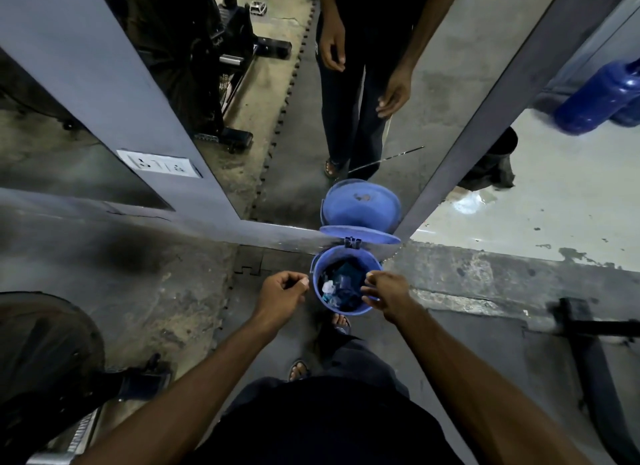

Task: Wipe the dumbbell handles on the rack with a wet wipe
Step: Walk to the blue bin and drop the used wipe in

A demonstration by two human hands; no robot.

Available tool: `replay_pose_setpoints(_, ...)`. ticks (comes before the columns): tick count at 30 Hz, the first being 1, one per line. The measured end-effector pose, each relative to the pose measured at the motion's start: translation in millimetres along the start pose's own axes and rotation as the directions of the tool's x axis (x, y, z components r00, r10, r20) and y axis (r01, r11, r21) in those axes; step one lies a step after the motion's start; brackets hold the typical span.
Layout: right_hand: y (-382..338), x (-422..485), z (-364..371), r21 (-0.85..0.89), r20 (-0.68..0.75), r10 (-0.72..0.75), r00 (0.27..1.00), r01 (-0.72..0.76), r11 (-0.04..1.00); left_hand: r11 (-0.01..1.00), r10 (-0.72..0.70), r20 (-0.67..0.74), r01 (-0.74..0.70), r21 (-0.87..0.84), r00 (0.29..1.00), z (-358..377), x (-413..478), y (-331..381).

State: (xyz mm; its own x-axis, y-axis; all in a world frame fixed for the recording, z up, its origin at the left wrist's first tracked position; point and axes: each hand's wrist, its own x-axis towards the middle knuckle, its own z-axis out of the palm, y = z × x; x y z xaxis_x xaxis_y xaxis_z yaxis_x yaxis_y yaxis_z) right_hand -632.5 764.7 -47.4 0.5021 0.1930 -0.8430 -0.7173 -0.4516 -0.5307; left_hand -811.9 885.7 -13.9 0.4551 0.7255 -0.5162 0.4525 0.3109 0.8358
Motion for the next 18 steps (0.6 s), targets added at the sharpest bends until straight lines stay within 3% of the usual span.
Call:
replay_pose_setpoints(8,8,-14,0,0.017,-0.009,-0.142,0.990,0.142,0.990,0.999,0.025,0.002,-0.025,-0.030,1.000,-1,0,3)
replay_pose_setpoints(18,22,-34,1,0.046,0.007,-0.177,0.984,0.176,0.983,0.998,0.028,0.001,-0.028,-0.048,1.000,-10,-11,-6)
